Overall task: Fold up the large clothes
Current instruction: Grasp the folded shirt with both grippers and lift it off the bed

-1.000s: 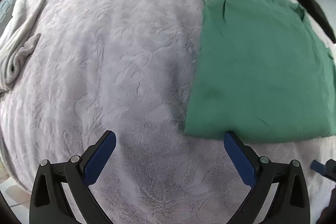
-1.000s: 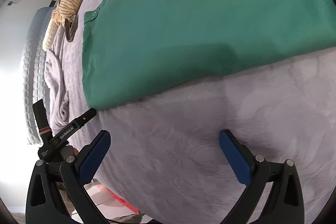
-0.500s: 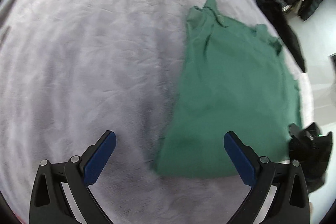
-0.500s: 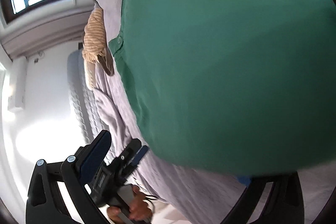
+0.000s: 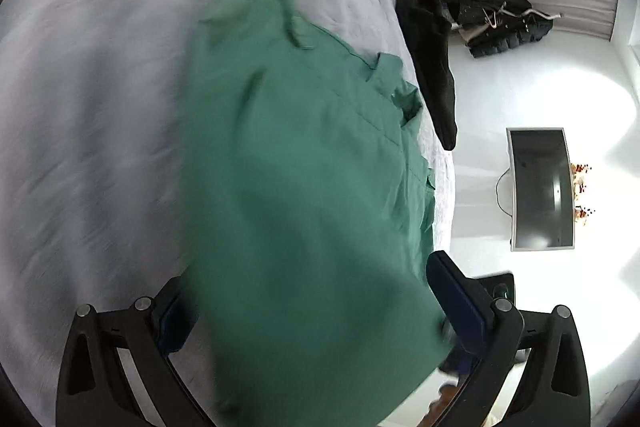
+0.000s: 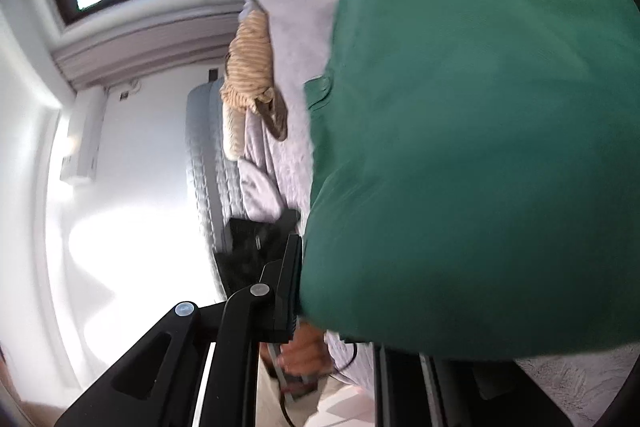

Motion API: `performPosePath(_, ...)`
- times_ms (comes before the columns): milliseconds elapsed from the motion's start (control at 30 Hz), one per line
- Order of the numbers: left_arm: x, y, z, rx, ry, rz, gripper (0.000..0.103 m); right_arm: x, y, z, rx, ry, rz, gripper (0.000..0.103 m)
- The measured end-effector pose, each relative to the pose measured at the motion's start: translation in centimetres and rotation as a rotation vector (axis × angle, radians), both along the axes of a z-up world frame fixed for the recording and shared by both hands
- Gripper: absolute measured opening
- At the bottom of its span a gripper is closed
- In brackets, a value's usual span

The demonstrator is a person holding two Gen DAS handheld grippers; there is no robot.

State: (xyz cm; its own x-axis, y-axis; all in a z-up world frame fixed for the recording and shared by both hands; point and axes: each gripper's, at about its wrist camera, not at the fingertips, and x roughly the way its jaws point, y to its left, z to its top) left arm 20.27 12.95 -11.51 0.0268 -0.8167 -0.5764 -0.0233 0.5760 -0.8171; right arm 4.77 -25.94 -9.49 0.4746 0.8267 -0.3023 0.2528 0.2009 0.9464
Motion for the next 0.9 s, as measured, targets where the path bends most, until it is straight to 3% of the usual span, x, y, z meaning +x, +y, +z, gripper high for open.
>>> performPosePath(67,0.7,-1.9,0.0,0.076,-0.010,-0.030,0.091,-0.3,0.4,-0.2,-0.024,0.016,0.034,0.015)
performPosePath(133,1.1,-3.7,-0.3,0.212,-0.029,-0.071,0.026,-0.9,0.7,-0.7,-0.062,0.060,0.087,0.015)
performPosePath(200,1.0,-4.2,-0.8,0.292,-0.024,-0.082,0.021,-2.0,1.1,-1.2,-0.110,0.113,0.178,0.018)
performPosePath(300,0.5,-4.4,0.5,0.307,-0.091,-0.061,0.019,-3.8,-0.6,0.7,-0.232,0.100,0.249,0.018)
performPosePath(433,-0.6,-5.7,4.3,0.324,-0.239,-0.071,0.018,-3.4,-5.5,3.4,-0.471,0.063,0.104,0.018)
performPosePath(500,-0.5,-7.3,6.4,0.321,-0.290,-0.075,0.018,-2.2,-7.1,3.2,-0.587,0.081,0.061,0.014)
performPosePath(567,-0.7,-8.5,8.7,0.305,-0.331,-0.077,0.018,-0.8,-6.7,1.0,-0.664,0.109,0.117,0.012)
performPosePath(600,-0.8,-9.4,9.8,0.291,-0.346,-0.087,0.018,-0.3,-6.1,-1.0,-0.672,0.147,0.157,0.009)
performPosePath(700,-1.9,-12.9,12.8,0.307,-0.424,-0.151,0.018,-0.4,-5.8,-2.0,-0.631,0.139,0.141,0.009)
performPosePath(833,-4.2,-21.3,16.2,0.337,-0.565,-0.282,0.018,-2.7,-8.9,-2.2,-0.431,0.114,0.071,0.009)
performPosePath(900,-4.7,-25.4,17.2,0.353,-0.612,-0.337,0.018,-4.6,-11.5,-1.3,-0.381,0.099,0.015,0.009)
